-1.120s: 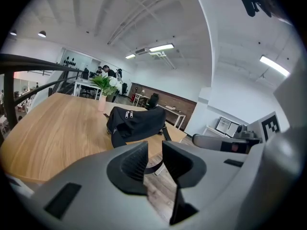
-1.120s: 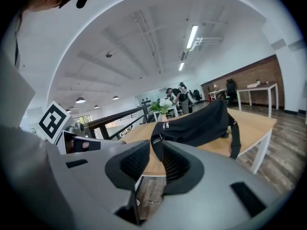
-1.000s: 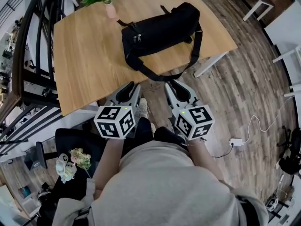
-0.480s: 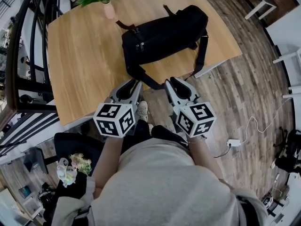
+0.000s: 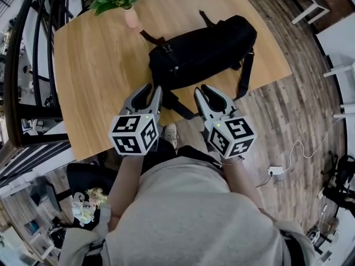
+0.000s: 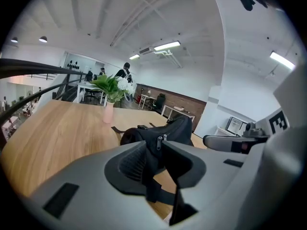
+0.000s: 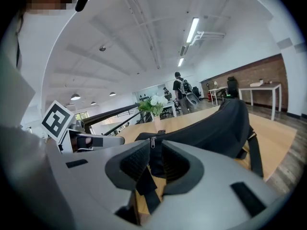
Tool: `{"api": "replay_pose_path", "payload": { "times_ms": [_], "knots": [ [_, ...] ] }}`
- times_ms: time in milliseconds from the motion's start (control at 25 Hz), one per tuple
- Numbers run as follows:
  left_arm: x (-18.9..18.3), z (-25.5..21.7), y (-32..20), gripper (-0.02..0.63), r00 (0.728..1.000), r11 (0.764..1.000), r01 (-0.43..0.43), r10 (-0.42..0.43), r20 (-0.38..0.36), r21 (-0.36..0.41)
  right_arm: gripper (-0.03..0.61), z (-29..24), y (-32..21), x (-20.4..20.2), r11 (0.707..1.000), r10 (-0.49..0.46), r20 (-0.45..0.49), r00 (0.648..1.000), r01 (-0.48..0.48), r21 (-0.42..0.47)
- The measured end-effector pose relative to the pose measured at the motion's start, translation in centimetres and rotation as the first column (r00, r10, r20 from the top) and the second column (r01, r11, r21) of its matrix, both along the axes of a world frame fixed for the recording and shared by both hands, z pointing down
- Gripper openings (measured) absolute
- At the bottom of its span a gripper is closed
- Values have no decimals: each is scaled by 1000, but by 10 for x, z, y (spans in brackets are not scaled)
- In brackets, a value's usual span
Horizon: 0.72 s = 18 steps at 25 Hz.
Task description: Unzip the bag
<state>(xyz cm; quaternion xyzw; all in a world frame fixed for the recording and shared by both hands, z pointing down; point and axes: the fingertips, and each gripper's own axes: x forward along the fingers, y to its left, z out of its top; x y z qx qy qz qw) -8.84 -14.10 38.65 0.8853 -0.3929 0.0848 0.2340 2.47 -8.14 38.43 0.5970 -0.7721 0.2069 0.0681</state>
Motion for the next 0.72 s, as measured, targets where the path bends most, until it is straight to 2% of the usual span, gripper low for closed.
{"api": "replay_pose_path", "payload": {
  "times_ms": [320, 720],
  "knots": [
    [6, 5, -32, 98, 998, 998, -58, 57, -15, -16, 66, 0, -33, -4, 1000, 4, 19, 1000, -4, 5],
    [11, 17, -44, 150, 991, 990, -133, 132, -17, -50, 67, 1, -49, -6, 1000, 24, -9, 1000, -24, 13]
  ]
}}
